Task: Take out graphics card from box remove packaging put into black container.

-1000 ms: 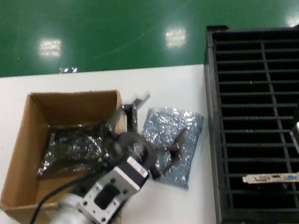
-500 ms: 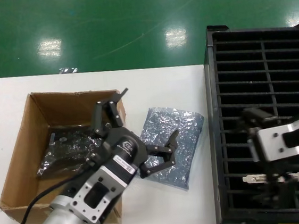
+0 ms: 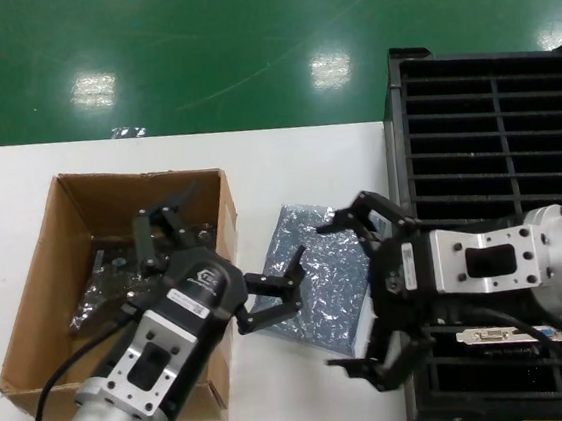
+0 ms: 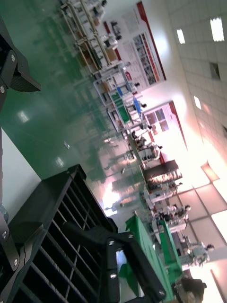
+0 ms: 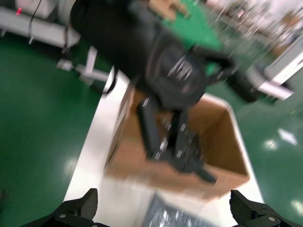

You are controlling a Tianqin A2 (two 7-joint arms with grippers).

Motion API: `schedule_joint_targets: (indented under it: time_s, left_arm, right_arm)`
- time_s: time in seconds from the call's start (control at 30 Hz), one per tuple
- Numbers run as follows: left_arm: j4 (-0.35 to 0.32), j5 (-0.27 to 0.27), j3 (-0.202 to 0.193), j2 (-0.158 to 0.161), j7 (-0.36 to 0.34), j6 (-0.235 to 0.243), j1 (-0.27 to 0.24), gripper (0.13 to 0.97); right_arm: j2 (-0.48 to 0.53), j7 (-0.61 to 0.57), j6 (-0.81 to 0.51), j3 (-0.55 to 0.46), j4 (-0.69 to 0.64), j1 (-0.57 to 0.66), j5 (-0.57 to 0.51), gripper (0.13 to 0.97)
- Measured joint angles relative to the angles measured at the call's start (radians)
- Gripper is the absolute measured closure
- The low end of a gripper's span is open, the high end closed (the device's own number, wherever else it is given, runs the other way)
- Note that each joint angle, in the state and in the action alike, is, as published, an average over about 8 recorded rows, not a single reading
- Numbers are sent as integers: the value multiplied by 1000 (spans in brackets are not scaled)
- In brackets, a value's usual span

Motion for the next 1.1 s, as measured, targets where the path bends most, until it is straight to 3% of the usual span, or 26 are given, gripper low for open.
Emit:
schedule_joint_targets:
  time_s: [1.1]
  left_arm:
    - [192, -387, -59, -4, 102, -197, 30, 132]
  right_arm:
    - [-260, -296, 662, 496, -107, -629, 289, 129]
